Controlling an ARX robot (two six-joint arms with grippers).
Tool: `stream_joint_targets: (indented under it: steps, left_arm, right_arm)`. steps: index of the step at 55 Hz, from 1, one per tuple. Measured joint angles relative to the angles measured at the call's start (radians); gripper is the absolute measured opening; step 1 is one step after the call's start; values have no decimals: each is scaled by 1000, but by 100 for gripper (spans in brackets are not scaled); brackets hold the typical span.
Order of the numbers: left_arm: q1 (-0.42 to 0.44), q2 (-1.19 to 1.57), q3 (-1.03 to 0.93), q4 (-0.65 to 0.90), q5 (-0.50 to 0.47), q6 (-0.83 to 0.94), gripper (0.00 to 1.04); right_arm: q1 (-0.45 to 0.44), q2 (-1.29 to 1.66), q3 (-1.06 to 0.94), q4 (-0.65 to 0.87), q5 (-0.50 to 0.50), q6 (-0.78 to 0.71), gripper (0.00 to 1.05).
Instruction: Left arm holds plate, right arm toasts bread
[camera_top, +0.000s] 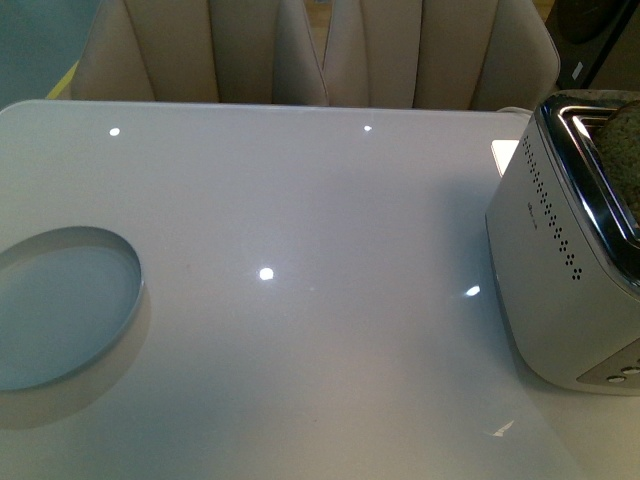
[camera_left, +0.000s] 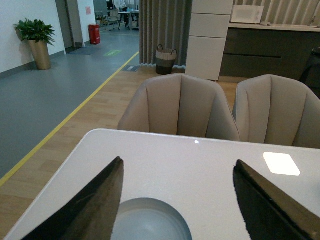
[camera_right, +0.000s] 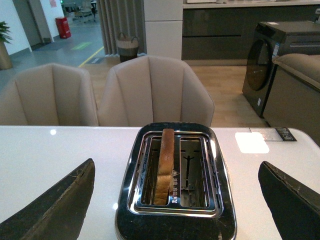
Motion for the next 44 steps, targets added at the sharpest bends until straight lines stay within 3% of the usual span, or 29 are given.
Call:
stream_joint_targets:
  steps: [4, 44]
  left_arm:
    - [0, 0, 0, 0, 0, 1, 99]
    - [0, 0, 0, 0, 0, 1, 98]
  right_arm:
    - [0, 0, 0, 0, 0, 0, 96]
    - [0, 0, 0, 0, 0, 0, 96]
